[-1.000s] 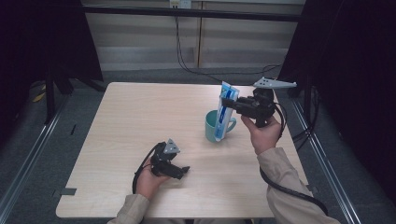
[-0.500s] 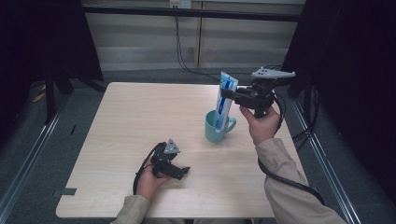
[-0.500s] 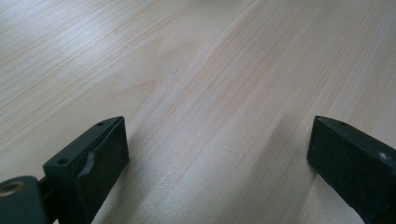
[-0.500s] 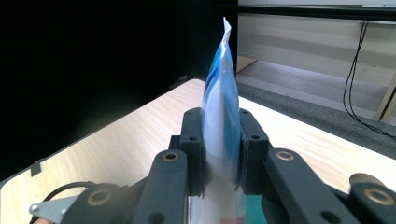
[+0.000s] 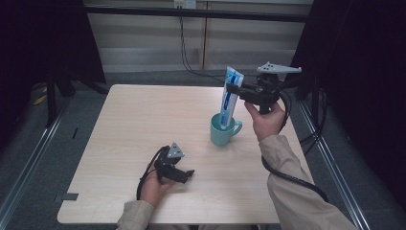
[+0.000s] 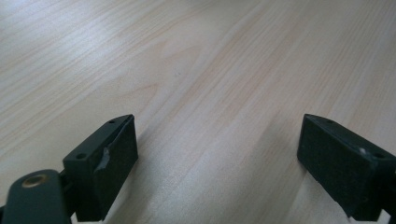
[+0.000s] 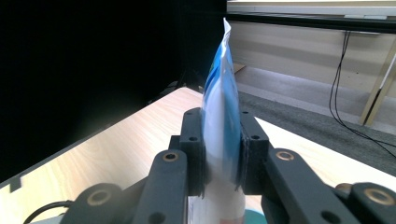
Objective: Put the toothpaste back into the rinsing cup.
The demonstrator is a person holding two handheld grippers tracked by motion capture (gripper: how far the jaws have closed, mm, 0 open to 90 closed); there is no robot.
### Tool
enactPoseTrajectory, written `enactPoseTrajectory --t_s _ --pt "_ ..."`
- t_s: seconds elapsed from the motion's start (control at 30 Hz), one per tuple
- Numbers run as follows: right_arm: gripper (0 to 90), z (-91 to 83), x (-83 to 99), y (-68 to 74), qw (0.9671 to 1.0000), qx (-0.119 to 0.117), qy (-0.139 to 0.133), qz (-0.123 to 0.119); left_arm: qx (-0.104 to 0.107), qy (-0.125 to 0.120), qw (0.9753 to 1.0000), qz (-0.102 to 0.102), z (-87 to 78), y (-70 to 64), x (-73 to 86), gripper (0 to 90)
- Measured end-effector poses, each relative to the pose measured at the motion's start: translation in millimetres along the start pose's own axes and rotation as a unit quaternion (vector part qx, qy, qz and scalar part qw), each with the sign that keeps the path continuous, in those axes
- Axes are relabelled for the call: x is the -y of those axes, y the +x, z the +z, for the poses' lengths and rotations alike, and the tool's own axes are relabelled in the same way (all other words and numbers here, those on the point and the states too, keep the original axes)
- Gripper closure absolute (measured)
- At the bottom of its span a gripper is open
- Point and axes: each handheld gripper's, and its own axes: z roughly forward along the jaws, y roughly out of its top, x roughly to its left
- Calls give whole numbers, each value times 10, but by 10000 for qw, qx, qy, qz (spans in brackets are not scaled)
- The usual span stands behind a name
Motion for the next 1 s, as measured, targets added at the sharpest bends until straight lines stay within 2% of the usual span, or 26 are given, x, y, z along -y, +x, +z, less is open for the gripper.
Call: enactPoseTrajectory --t_s 0.33,0.7,1.0 --pt "760 76 -8 -91 9998 179 -16 57 -4 4 10000 1 0 0 0 127" --pt "760 142 -34 -138 9995 319 23 -5 -4 3 10000 3 0 1 0 126" --pt "761 208 29 -187 9991 417 39 26 -3 3 10000 2 0 1 0 126"
